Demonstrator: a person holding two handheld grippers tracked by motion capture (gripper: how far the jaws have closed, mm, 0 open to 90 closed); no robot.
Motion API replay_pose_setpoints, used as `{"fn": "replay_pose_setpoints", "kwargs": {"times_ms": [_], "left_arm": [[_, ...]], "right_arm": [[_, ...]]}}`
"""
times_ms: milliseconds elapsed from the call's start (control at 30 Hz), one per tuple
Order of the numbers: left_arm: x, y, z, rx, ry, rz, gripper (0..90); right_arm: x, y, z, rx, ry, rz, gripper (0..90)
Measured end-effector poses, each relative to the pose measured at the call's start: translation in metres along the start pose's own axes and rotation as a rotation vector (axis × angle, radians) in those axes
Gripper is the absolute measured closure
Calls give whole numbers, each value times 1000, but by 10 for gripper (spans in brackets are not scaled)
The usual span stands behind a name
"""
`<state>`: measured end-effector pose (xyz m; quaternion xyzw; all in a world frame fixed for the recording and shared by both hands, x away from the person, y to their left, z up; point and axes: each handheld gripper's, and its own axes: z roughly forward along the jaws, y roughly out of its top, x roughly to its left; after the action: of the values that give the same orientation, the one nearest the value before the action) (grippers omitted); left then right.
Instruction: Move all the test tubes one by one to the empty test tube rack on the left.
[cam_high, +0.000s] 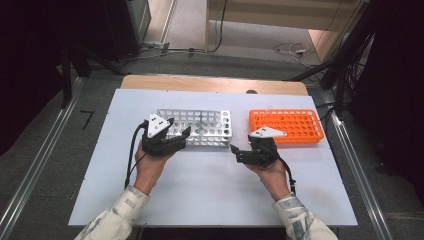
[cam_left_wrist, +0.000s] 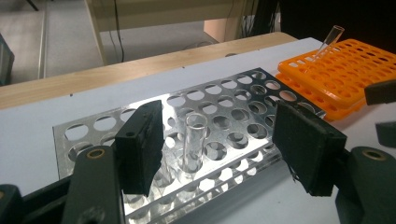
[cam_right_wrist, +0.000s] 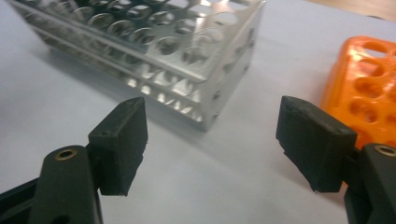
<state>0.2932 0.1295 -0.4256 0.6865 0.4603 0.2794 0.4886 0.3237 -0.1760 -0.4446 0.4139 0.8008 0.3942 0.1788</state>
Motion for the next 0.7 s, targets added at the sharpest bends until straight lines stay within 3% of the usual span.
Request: {"fn": "replay_pose_setpoints", "kwargs": {"times_ms": [333,700], "left_arm": [[5,-11,-19,23,38,-16,333],[15,-24,-44,29,103,-42,334]], "right_arm": [[-41,11,6,-29,-104,56,245],[-73,23,19,-43,-195,102,271]]}}
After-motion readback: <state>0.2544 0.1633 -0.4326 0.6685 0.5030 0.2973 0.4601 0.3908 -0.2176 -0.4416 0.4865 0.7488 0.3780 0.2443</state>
